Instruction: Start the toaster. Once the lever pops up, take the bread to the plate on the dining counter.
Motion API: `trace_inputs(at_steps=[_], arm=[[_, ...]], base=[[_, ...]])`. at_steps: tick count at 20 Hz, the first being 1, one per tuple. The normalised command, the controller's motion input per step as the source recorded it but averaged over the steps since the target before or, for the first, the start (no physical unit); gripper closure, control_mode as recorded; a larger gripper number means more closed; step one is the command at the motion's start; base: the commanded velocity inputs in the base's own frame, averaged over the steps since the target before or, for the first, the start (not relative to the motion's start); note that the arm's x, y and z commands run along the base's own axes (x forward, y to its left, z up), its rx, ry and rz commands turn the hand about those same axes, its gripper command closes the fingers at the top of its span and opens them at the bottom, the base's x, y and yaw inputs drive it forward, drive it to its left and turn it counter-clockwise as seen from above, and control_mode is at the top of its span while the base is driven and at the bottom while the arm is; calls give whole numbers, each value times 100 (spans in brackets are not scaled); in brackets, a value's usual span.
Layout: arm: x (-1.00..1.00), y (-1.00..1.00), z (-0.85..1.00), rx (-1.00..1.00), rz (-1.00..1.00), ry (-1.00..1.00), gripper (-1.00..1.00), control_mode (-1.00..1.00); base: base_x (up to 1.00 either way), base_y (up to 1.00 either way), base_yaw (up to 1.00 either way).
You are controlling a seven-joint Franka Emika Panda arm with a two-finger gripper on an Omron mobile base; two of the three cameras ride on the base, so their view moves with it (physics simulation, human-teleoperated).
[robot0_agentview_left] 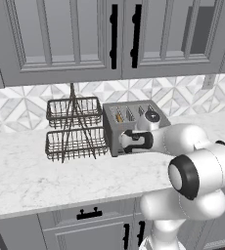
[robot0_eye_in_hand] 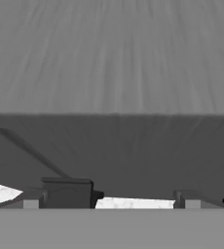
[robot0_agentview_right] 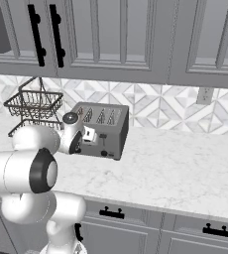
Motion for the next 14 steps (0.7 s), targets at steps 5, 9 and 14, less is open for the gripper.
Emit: trace_inputs(at_steps=[5,9,14], arm=[[0,0,-17,0,0,0,-100,-100],[-6,-2,0,0,0,0,-100,-100],[-27,-3,17,0,0,0,-100,-100]], base=[[0,0,0],[0,0,0],[0,0,0]])
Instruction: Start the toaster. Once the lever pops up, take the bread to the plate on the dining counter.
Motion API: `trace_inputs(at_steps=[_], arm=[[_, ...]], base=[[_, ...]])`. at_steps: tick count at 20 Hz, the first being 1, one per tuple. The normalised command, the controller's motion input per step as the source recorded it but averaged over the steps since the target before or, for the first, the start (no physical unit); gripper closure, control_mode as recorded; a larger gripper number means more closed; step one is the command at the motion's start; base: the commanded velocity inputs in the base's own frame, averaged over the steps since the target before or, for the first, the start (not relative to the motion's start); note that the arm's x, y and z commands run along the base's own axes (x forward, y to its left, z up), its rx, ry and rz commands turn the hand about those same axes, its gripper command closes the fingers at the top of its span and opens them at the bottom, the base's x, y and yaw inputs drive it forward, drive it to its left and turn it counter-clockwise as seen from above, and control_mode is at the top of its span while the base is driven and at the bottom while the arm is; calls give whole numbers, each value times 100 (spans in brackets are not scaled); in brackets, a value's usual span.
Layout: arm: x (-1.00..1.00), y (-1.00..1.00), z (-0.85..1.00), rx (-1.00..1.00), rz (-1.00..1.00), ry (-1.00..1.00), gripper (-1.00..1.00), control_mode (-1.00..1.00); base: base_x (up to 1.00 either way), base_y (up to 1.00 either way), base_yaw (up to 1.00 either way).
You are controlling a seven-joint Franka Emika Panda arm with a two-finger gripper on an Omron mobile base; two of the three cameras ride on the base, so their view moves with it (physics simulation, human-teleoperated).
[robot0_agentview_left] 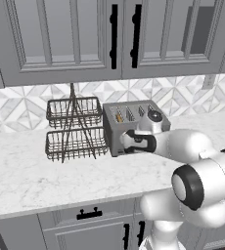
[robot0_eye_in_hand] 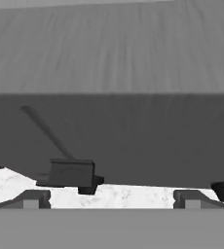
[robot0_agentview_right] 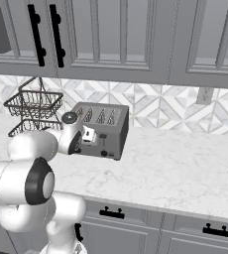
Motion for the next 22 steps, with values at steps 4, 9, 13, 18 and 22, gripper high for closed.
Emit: trace_inputs(at_steps=[4,9,13,18,22], arm=[[-27,0,33,0,0,0,-100,-100],[-25,0,53,0,0,0,-100,-100],[-25,7,66,0,0,-3,-100,-100],[-36,24,71,0,0,-11,-100,-100],[-36,44,71,0,-4,-18,-100,-100]], base=[[0,0,0],[0,0,0],[0,0,0],[0,0,0],[0,0,0]])
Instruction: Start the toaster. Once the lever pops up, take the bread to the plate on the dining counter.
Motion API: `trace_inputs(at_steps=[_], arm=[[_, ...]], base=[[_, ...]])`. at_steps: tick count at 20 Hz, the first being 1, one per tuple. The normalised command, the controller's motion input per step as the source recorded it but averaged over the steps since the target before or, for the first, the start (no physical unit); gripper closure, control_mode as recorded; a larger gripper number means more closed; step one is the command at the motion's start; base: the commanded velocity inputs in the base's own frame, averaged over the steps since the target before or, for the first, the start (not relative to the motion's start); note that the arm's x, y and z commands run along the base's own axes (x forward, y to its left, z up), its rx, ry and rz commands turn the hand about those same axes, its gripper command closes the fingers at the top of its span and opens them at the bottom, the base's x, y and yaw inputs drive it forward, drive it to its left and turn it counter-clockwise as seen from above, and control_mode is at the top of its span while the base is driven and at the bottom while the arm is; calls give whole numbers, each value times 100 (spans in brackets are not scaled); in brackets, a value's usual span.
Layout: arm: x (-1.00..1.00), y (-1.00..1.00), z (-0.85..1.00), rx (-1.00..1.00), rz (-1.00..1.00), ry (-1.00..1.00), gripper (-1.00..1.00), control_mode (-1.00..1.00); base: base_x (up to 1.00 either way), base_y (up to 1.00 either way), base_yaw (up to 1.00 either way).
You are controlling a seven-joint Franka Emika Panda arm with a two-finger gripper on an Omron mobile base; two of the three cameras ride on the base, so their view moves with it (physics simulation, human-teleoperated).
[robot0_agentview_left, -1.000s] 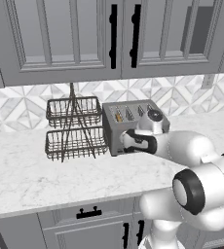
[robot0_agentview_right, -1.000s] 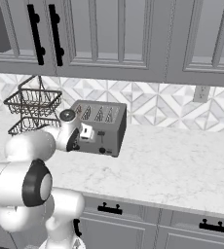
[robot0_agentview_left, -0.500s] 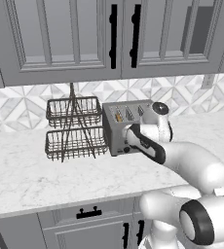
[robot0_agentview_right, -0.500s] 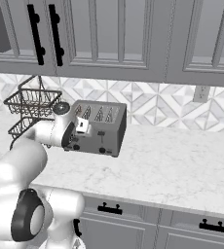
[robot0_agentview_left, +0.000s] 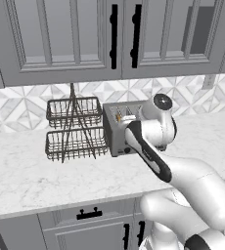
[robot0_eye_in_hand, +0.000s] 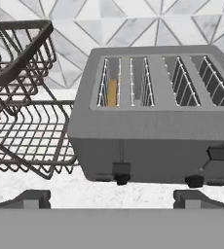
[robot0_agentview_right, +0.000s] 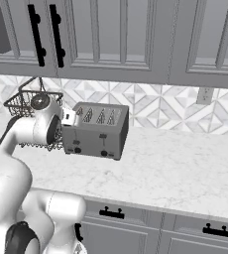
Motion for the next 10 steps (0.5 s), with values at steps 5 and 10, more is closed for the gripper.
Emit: trace_inputs(at_steps=[5,10], arm=[[-16,33,59,0,-8,-23,-100,-100],[17,0,2,2,-11,-6,-100,-100]], base=[[0,0,0],[0,0,0]])
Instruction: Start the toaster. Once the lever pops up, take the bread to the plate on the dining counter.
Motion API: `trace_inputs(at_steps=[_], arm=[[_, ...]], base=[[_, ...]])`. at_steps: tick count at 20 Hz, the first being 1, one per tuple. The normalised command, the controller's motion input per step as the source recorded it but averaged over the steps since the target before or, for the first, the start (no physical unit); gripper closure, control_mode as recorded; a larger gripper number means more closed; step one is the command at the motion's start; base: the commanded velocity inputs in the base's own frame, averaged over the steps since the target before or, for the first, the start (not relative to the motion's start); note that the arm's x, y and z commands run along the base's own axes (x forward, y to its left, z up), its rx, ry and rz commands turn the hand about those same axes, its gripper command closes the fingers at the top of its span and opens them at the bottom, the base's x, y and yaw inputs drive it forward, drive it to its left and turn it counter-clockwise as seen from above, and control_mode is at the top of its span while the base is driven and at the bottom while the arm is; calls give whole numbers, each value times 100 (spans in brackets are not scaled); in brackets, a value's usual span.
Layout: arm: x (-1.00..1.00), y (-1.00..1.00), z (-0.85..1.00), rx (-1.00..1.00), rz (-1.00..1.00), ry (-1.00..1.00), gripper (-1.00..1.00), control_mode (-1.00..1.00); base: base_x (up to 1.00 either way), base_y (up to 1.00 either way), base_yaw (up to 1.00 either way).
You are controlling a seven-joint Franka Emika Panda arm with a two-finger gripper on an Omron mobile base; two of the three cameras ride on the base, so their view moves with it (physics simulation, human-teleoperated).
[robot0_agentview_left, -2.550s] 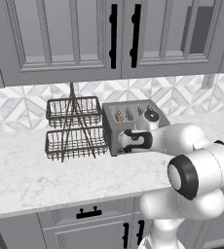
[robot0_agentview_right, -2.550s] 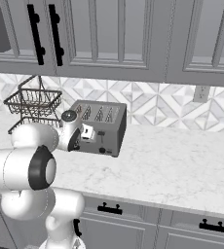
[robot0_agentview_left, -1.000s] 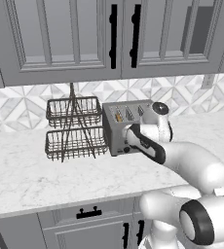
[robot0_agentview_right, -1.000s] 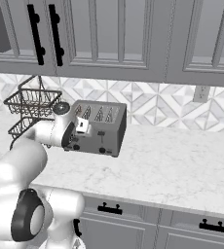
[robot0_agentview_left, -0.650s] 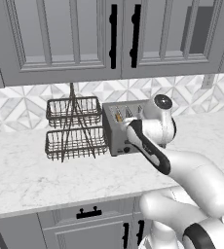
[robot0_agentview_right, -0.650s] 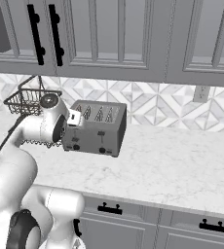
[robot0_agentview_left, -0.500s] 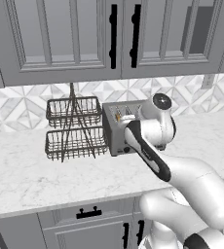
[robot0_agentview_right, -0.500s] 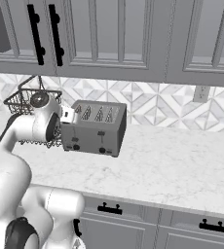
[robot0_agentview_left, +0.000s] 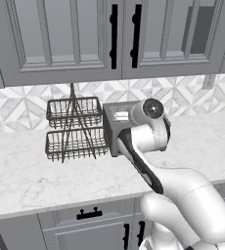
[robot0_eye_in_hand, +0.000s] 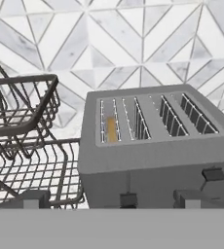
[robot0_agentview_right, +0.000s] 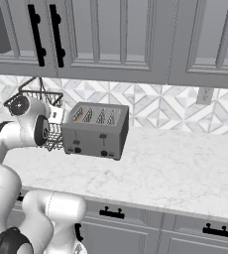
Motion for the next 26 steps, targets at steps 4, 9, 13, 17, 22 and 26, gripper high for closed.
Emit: trace_inputs(at_steps=[4,9,13,17,22,26], arm=[[12,-24,0,0,0,0,-100,-100],[28,-12,-4,0,8,0,-100,-100],[31,0,-9,0,3,0,-100,-100],[35,0,-7,0,1,0,-100,-100],[30,0,-12,0,0,0,-100,-100],[26,0,-19,0,0,0,-100,-100]], base=[[0,0,0],[0,0,0],[0,0,0],[0,0,0],[0,0,0],[0,0,0]])
